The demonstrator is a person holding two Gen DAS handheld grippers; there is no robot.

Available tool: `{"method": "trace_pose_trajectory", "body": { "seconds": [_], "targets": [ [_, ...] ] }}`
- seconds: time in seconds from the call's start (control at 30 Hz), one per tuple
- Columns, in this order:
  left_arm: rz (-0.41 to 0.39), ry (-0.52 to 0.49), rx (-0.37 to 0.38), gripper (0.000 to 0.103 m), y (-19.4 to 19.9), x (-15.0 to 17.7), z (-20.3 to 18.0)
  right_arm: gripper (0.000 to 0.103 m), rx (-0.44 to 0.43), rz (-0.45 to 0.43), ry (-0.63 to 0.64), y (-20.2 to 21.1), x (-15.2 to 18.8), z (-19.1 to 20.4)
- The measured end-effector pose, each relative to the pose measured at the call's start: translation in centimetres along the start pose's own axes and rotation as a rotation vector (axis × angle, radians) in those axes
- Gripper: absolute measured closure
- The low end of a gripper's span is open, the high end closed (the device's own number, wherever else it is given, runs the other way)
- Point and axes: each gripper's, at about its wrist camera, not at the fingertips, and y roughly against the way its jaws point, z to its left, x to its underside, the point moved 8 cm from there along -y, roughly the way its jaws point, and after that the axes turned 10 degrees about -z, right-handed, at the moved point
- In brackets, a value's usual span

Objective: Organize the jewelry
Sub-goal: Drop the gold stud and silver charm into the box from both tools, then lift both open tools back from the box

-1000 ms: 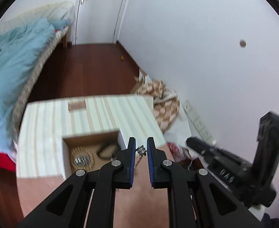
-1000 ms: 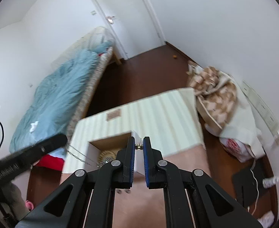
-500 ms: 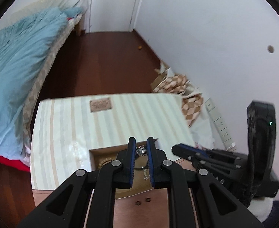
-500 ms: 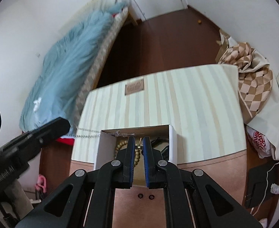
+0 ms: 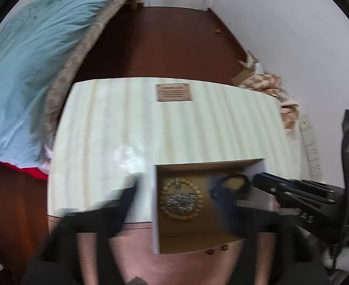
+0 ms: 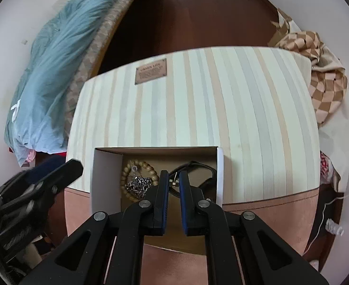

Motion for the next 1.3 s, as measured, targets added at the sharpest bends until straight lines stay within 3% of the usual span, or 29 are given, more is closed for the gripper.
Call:
{"method": "trace_pose_trajectory", "body": {
  "seconds": [0.07, 0.2, 0.3, 0.37, 0.43, 0.5, 0.63, 0.77, 0.97, 1.3],
  "targets": [
    [-0.014, 0.0, -0.009, 0.01, 0.0, 0.0, 0.7, 0.089, 0.016, 0.008, -0.003, 0.0, 0.1, -0.3],
    [-0.024, -0.011, -0.061, 0.005, 0.1, 0.3, 1.9, 0.064, 0.029, -0.007, 0.008, 0.6, 0.2, -0.2],
    [-0.035, -0.01, -0.076, 0.003, 0.3, 0.5, 2.5, 0.062, 0.044, -0.016, 0.019, 1.0, 0.3, 0.0],
    [-0.046, -0.014, -0.094, 0.003, 0.7, 0.9, 2.8, 0.056, 0.061, -0.027, 0.037, 1.3, 0.5, 0.0],
    [-0.06, -0.023, -0.107, 0.002, 1.1, 1.3, 3.0, 0.034, 0.102, -0.04, 0.066, 1.8, 0.9, -0.1],
    [-0.078, -0.036, -0.139, 0.0, 1.6, 1.8, 3.2, 0.021, 0.162, -0.064, 0.111, 2.4, 1.4, -0.3],
    [-0.086, -0.041, -0.165, 0.0, 2.2, 3.0, 3.6, 0.004, 0.265, -0.106, 0.166, 3.5, 2.3, -0.8],
    [-0.084, -0.03, -0.166, 0.0, 2.8, 4.2, 3.6, 0.004, 0.311, -0.14, 0.187, 4.8, 3.7, -0.8],
    [-0.079, -0.016, -0.157, 0.0, 4.6, 6.1, 3.2, 0.003, 0.315, -0.175, 0.166, 7.0, 5.5, -0.3],
    [-0.167, -0.009, -0.178, 0.0, 10.8, 7.3, 2.0, 0.003, 0.311, -0.302, 0.165, 13.7, 7.5, 1.3]
  ]
}}
